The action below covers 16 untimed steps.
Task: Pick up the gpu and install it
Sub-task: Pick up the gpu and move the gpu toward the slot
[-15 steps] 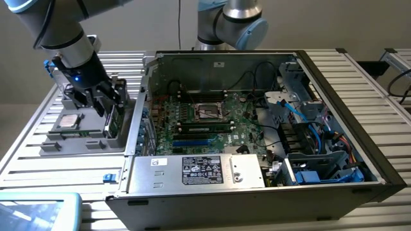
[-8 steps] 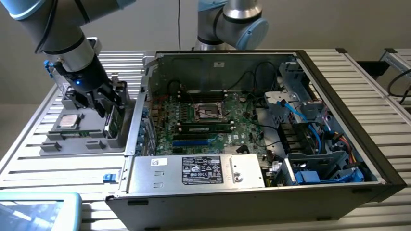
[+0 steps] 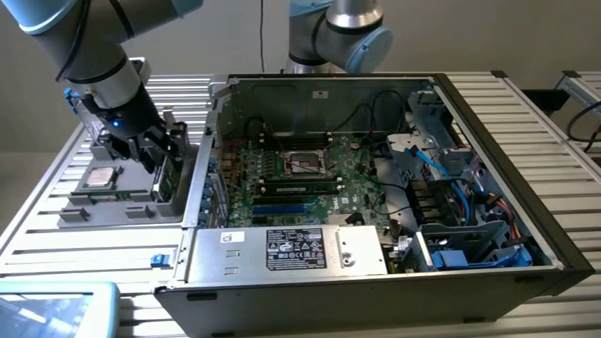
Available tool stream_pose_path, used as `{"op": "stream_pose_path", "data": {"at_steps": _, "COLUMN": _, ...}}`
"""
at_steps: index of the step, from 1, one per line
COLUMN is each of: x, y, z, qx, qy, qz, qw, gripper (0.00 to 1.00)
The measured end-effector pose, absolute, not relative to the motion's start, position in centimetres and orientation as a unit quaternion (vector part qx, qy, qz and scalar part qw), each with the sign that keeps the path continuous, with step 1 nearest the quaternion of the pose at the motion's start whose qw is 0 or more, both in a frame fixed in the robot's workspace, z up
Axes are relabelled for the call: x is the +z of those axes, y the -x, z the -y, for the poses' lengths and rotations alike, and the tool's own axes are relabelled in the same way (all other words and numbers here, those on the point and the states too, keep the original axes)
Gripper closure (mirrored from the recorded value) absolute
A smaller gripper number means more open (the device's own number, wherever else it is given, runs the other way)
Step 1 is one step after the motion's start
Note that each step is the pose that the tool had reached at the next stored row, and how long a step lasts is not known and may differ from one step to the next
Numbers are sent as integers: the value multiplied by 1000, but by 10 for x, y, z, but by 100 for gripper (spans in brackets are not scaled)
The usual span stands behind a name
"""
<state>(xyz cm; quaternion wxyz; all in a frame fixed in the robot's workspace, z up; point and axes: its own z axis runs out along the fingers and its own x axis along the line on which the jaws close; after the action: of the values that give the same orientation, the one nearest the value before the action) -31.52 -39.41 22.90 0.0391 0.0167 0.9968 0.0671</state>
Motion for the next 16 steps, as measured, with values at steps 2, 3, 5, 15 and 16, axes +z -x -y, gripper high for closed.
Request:
{"op": "stream_pose_path", "data": {"at_steps": 2, "x": 228, "y": 315, "z": 394, "qx": 67, "qy": -20, "qz": -997, "qw": 39, "gripper": 42}}
{"op": "stream_pose_path", "data": {"at_steps": 3, "x": 228, "y": 314, "z": 394, "qx": 67, "qy": -21, "qz": -997, "qw": 39, "gripper": 42}}
{"op": "stream_pose_path", "data": {"at_steps": 5, "x": 228, "y": 314, "z": 394, "qx": 67, "qy": -23, "qz": -997, "qw": 39, "gripper": 42}}
{"op": "stream_pose_path", "data": {"at_steps": 15, "x": 228, "y": 312, "z": 394, "qx": 67, "qy": -24, "qz": -997, "qw": 39, "gripper": 72}}
{"op": "stream_pose_path", "data": {"at_steps": 16, "x": 228, "y": 312, "z": 394, "qx": 67, "qy": -24, "qz": -997, "qw": 39, "gripper": 72}}
